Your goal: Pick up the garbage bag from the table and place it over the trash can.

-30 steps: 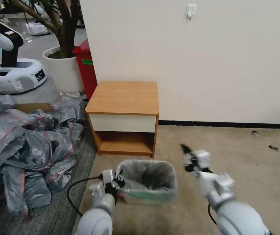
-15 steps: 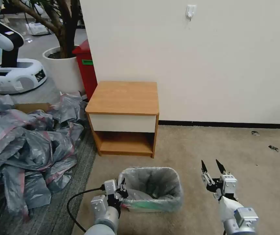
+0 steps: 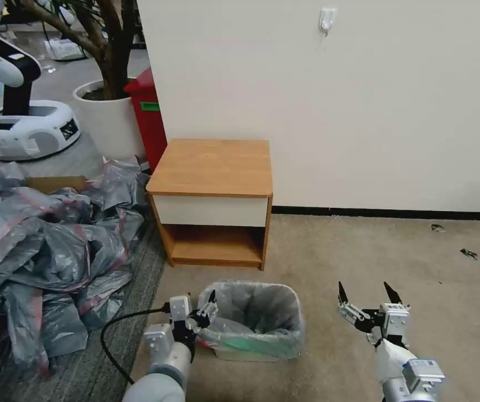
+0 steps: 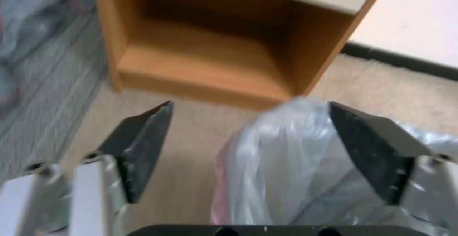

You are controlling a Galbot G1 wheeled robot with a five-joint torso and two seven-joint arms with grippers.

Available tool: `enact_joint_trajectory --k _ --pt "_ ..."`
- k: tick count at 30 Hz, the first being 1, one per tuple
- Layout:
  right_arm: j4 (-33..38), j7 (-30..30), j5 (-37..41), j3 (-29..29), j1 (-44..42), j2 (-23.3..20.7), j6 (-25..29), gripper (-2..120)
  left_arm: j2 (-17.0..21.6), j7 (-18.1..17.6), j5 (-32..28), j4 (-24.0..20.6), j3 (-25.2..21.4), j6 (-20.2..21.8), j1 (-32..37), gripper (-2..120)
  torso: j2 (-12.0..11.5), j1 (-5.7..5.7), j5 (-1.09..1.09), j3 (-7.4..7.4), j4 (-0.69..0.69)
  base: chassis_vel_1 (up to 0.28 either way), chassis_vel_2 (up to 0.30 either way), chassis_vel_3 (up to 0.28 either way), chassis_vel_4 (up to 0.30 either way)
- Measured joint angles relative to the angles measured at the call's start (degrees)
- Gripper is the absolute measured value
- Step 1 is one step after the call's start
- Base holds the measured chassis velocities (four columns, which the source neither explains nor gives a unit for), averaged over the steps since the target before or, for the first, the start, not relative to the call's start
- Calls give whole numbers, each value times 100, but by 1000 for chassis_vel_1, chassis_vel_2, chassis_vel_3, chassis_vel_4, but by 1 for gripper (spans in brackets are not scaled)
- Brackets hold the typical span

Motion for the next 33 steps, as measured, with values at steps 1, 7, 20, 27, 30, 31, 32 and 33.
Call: enact_joint_trajectory --k 1,7,20,27,30,31,32,33 --pt "3 -6 34 -21 -25 9 97 100 22 446 137 -53 -239 -92 62 90 0 0 -1 0 0 0 0 0 0" --pt "-4 -317 48 -19 -293 309 1027 100 159 1648 1325 -148 -1050 -1365 348 100 0 0 0 0 -1 0 0 0 0" --pt "-32 -430 -205 29 -644 711 1688 100 175 2165 1980 -448 -1671 -1758 829 100 0 0 0 0 0 0 0 0 0" --pt "-35 -431 -206 29 -638 705 1676 100 173 2144 1970 -448 -1653 -1743 822 100 0 0 0 0 0 0 0 0 0" --pt "-36 -431 -205 29 -636 703 1669 100 173 2137 1965 -448 -1649 -1739 820 100 0 0 0 0 0 0 0 0 0" --pt "-35 -431 -206 29 -635 701 1665 100 173 2133 1961 -448 -1646 -1736 818 100 0 0 0 0 0 0 0 0 0" --pt "-36 -430 -206 30 -634 701 1663 100 173 2129 1959 -448 -1645 -1733 818 100 0 0 1 0 0 0 0 0 0" --pt "-36 -430 -206 29 -634 700 1661 100 173 2125 1956 -447 -1644 -1731 817 100 0 0 0 0 0 0 0 0 0"
